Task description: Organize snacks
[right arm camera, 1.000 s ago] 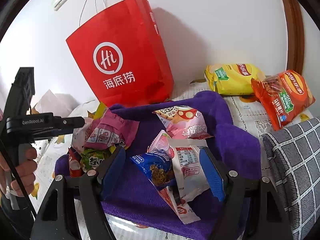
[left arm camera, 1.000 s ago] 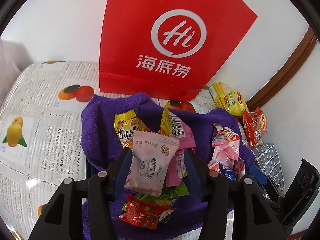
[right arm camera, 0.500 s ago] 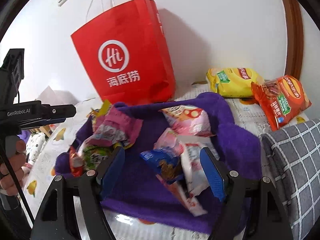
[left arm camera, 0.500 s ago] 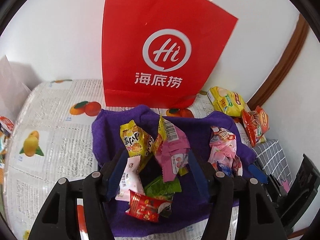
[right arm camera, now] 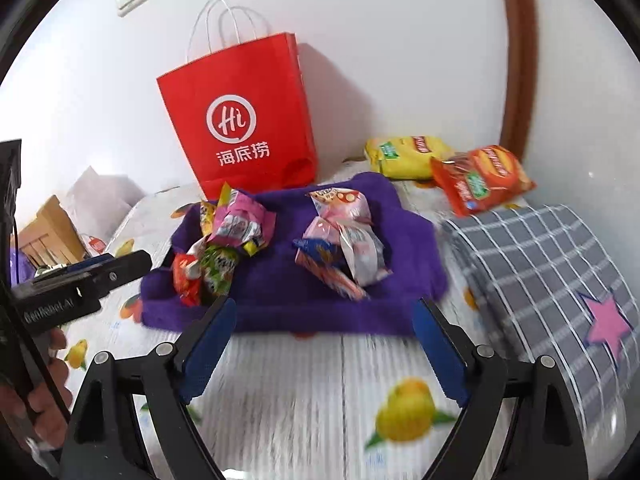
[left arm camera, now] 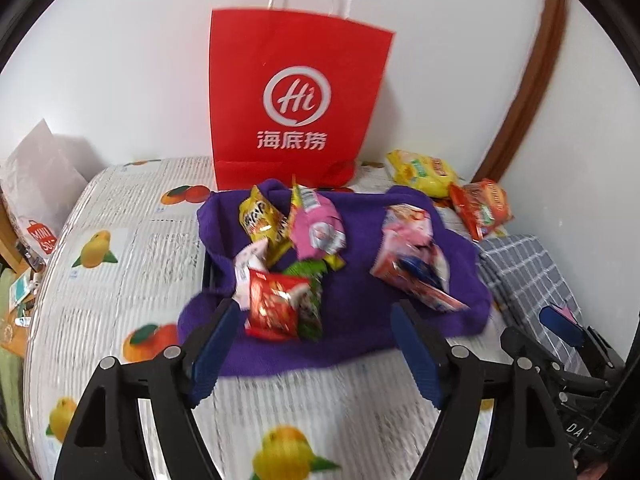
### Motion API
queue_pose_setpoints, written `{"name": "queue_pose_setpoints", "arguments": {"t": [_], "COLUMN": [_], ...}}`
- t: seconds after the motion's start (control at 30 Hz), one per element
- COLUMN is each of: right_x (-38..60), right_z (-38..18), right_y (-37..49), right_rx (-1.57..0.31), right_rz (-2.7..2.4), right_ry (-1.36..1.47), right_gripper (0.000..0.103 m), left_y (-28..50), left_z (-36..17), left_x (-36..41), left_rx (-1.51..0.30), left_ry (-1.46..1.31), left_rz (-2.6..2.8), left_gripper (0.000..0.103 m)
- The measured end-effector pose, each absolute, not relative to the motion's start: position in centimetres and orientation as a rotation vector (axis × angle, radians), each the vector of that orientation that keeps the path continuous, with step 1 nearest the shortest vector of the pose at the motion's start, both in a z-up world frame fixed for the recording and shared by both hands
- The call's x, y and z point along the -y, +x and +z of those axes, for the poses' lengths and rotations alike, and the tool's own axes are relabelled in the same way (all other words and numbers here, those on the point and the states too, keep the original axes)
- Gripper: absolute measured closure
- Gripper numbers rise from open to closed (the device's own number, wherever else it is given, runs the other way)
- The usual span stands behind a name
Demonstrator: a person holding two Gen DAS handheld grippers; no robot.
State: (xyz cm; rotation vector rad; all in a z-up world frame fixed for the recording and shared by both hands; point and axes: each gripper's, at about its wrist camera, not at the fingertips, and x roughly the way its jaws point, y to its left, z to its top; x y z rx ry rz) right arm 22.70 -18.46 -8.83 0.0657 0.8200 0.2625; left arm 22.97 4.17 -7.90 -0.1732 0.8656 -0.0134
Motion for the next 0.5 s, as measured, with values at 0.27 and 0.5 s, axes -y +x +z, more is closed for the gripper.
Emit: {"name": "queue_pose_setpoints", "arguments": {"t": [0.27,0.5], "right_x": [19.3,19.2], "right_z": [-5.8,-3.6], "right_y": [15.6,9.5], "right_rx": [-0.77,-0.728], "right_rz": [0.2,0.166], "right_ry": [0.065,0.024], "right_gripper": [0.0,0.0], "left_y": [15.6,10.0], "left_z": [-6.2,-5.0], "left_x": [-2.1,-1.5], "left_rx": [-0.802,-0.766], "left_ry": [-0.099,-0.08], "left_rz": [-0.004,0.022], "left_gripper": [0.008,0.004]}}
